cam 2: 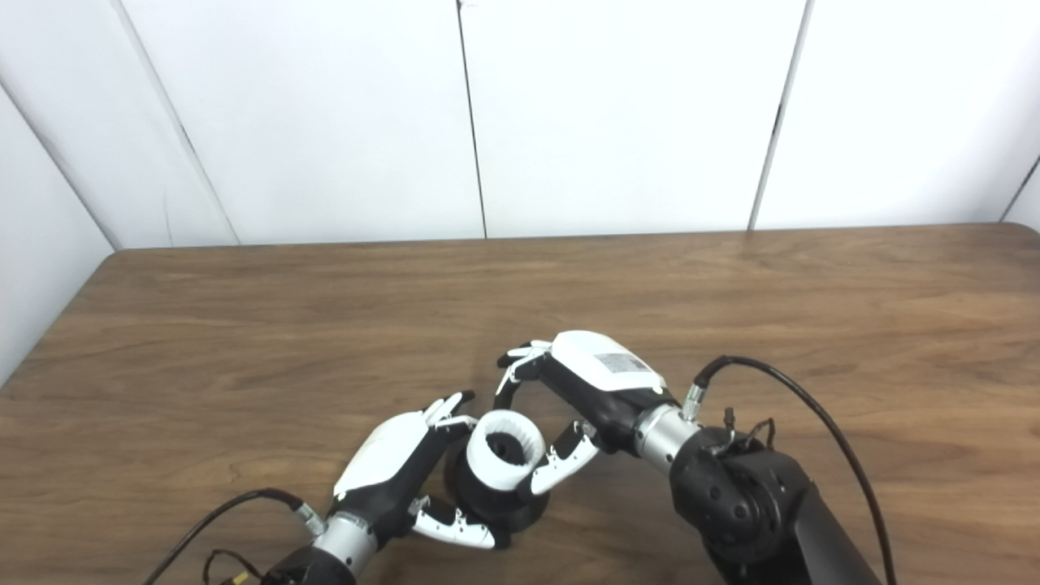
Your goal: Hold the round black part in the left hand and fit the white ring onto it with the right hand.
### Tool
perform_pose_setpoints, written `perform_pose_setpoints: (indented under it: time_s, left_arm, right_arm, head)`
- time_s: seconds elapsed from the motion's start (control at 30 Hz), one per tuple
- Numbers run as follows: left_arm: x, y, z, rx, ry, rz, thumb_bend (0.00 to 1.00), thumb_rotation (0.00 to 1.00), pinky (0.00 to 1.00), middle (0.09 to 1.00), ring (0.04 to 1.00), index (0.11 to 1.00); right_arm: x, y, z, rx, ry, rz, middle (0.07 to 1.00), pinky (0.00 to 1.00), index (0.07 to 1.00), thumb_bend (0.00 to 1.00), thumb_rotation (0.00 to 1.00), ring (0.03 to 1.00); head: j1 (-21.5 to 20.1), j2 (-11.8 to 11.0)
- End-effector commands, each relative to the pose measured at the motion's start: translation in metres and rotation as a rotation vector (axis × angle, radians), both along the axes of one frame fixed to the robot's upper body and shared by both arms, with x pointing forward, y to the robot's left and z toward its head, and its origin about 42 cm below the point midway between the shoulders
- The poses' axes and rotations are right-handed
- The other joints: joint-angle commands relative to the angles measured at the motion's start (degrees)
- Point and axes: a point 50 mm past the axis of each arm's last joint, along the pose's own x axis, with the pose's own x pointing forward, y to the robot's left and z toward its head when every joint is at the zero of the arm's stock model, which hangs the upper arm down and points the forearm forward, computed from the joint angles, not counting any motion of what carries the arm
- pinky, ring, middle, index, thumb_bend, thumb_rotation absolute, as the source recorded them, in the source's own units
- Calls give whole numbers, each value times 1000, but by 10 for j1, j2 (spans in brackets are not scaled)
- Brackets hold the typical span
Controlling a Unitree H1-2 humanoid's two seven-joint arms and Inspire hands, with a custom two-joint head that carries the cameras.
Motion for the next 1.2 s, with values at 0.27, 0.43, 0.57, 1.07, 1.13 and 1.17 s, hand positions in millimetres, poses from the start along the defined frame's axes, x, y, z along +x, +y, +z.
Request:
perform_pose_setpoints:
  time_s: [0.27, 0.43, 0.57, 1.07, 1.13, 1.17]
  left_arm:
    - [1, -2, -7, 11, 50, 5, 886, 180, 986, 1000, 1000, 713]
    - [0, -2, -7, 10, 45, 6, 886, 178, 986, 1000, 1000, 711]
    - [0, -2, -8, 6, 49, 8, 882, 175, 991, 1000, 1000, 708]
    - [0, -5, -9, -1, 65, 15, 880, 163, 1000, 1000, 1000, 705]
    - [0, -6, -9, 0, 66, 15, 879, 163, 996, 1000, 1000, 708]
    - [0, -7, -9, 0, 66, 15, 879, 163, 992, 1000, 1000, 708]
  right_arm:
    - [-4, 7, 11, -79, -81, 60, 878, 800, 494, 520, 160, 941]
    - [-6, 9, 9, -113, -100, 69, 874, 815, 494, 521, 159, 942]
    - [-9, 11, 8, -148, -131, 78, 879, 816, 493, 522, 158, 943]
    - [-18, 15, 11, -214, -194, 120, 881, 792, 493, 523, 153, 947]
    - [-19, 16, 13, -228, -213, 129, 879, 789, 493, 523, 153, 945]
    - [-20, 16, 13, -235, -221, 133, 877, 787, 493, 523, 152, 944]
  head:
    - [-1, 0]
    - [-1, 2]
    - [-1, 1]
    - [-3, 2]
    - [-3, 1]
    - [-2, 1]
